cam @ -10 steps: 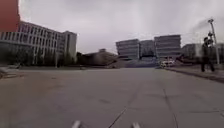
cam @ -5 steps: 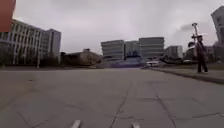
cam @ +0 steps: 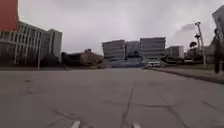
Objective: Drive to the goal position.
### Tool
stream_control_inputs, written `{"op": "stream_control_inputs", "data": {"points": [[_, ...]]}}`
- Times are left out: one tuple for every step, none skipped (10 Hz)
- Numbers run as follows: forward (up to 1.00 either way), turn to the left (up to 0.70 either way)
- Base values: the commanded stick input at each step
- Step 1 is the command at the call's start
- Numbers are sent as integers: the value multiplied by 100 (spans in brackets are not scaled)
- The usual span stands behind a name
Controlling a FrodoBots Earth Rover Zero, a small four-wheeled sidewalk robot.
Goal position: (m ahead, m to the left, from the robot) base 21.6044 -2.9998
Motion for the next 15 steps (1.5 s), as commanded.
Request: {"op": "stream_control_inputs", "data": {"points": [[70, 0], [70, 0], [70, 0], [70, 0], [70, 0], [70, 0], [70, 0], [70, 0], [70, -1], [70, -8], [70, -32], [70, -21], [70, 0], [70, 0], [70, 0]]}}
